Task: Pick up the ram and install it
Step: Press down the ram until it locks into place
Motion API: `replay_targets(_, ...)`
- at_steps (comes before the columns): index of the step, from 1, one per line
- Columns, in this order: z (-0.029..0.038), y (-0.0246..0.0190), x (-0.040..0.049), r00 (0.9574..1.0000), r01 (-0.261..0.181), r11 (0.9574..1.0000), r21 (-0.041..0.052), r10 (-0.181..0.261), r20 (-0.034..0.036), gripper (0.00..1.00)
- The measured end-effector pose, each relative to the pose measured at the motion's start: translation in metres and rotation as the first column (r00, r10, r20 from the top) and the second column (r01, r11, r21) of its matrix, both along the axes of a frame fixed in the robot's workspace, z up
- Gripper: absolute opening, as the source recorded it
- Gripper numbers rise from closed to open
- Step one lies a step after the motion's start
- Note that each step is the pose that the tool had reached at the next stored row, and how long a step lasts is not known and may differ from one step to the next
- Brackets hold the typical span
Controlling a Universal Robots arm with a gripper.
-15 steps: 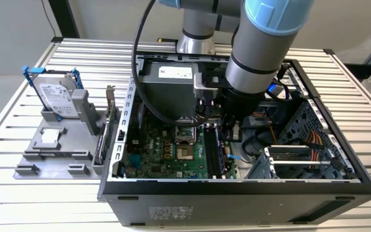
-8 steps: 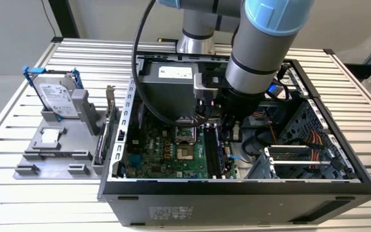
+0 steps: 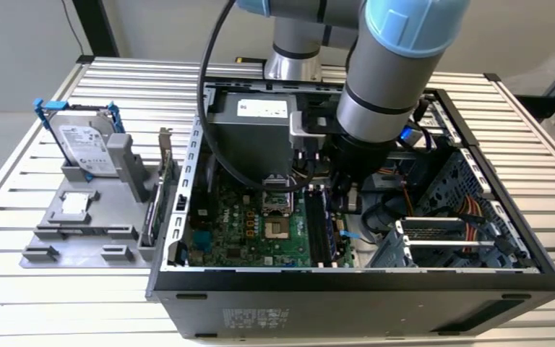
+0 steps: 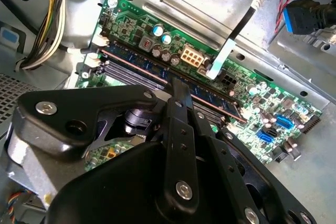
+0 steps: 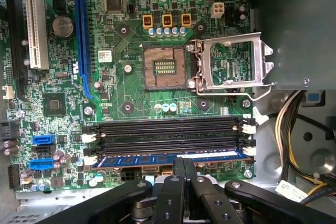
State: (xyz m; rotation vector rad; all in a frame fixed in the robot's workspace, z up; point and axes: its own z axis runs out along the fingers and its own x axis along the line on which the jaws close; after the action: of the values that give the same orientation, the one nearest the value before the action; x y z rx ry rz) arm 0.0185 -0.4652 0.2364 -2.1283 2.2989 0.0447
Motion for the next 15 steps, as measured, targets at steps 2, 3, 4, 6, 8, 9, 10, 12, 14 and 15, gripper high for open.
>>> replay_targets(2,-0.0011,0.0,0.0,1.0,0.0,1.0,-0.0004,0.0,0.0,0.0)
replay_targets(3,-0.0017,0.0,0.0,1.0,0.0,1.0,-0.0009,0.0,0.0,0.0)
replay_targets(4,-0.0022,0.0,0.0001,1.0,0.0,1.0,-0.0015,0.0,0.0,0.0)
replay_targets(6,-0.0032,0.0,0.0001,1.0,0.0,1.0,-0.0033,0.0,0.0,0.0)
replay_targets(8,-0.0041,0.0,0.0003,1.0,0.0,1.0,-0.0053,0.0,0.0,0.0)
replay_targets(9,-0.0046,0.0,0.0004,1.0,0.0,1.0,-0.0067,0.0,0.0,0.0)
replay_targets(10,-0.005,0.0,0.0004,1.0,0.0,1.0,-0.0082,0.0,0.0,0.0)
replay_targets(12,-0.0059,-0.0001,0.0005,1.0,0.0,0.9999,-0.0111,0.0,0.0,0.0)
replay_targets(14,-0.0071,-0.0001,0.0006,1.0,0.0,0.9999,-0.0137,0.0,0.0001,0.0)
replay_targets(15,-0.0077,-0.0001,0.0006,1.0,0.0,0.9999,-0.0154,0.0,0.0,0.0)
